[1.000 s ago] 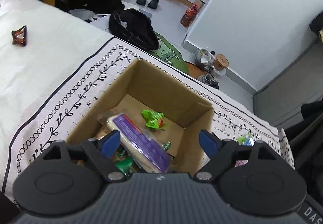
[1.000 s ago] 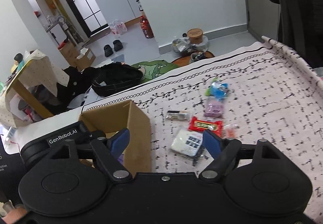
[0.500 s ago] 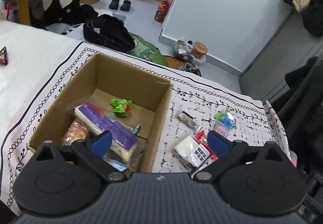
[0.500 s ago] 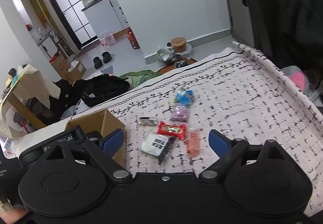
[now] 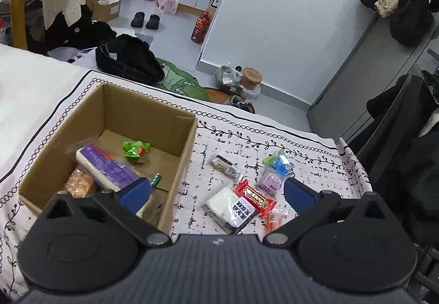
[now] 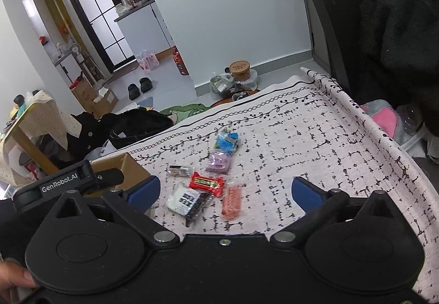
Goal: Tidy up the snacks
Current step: 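Withdraw both open tools from the box back toward the snack pile, then grasp the white black-lettered packet with the left tool while the right tool grasps the orange clear packet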
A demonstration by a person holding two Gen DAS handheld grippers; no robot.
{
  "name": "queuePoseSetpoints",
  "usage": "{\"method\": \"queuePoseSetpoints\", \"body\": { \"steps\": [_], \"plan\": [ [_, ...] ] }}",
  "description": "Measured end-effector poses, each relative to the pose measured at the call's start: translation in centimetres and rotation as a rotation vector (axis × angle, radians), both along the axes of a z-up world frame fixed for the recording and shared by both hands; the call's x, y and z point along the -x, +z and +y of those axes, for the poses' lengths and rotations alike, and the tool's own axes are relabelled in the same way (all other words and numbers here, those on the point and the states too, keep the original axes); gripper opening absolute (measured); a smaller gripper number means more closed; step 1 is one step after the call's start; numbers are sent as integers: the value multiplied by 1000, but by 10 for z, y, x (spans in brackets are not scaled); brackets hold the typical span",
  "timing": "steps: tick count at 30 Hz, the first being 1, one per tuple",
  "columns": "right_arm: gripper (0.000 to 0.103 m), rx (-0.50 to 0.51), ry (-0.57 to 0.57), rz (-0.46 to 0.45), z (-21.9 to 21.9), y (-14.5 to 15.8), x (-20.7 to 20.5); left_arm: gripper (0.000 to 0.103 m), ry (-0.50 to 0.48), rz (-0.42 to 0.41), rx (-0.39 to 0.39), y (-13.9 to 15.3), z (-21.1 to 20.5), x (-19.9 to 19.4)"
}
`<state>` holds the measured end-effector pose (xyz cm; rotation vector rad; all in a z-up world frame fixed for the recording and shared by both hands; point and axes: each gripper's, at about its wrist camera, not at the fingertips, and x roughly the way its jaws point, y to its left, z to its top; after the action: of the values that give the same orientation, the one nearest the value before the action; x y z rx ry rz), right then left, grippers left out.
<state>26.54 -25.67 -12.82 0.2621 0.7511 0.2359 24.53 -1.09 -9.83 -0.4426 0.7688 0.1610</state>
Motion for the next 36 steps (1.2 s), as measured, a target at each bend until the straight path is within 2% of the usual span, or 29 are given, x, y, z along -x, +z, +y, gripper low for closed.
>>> {"method": "queuePoseSetpoints", "body": {
  "steps": [6, 10, 20, 27, 33, 36],
  "plan": [
    [103, 57, -17, -30, -8, -23, -2, 103, -45, 41, 11, -9, -12, -6],
    [103, 8, 0, 2, -11, -35, -9, 103, -75, 48, -35, -15, -23, -9],
    [102, -54, 20, 98, -12, -69, -35, 102, -128, 83, -61, -34, -45, -27],
    [85, -95, 64, 152, -8, -89, -50, 100, -86, 71, -48, -45, -42, -39],
    [67, -123, 81, 192, -4, -104, -65, 88, -84, 100, -34, -61, -46, -55],
    [66, -134, 99, 200, -1, -110, -70, 85, -94, 117, -42, -69, -51, -62]
  ]
}}
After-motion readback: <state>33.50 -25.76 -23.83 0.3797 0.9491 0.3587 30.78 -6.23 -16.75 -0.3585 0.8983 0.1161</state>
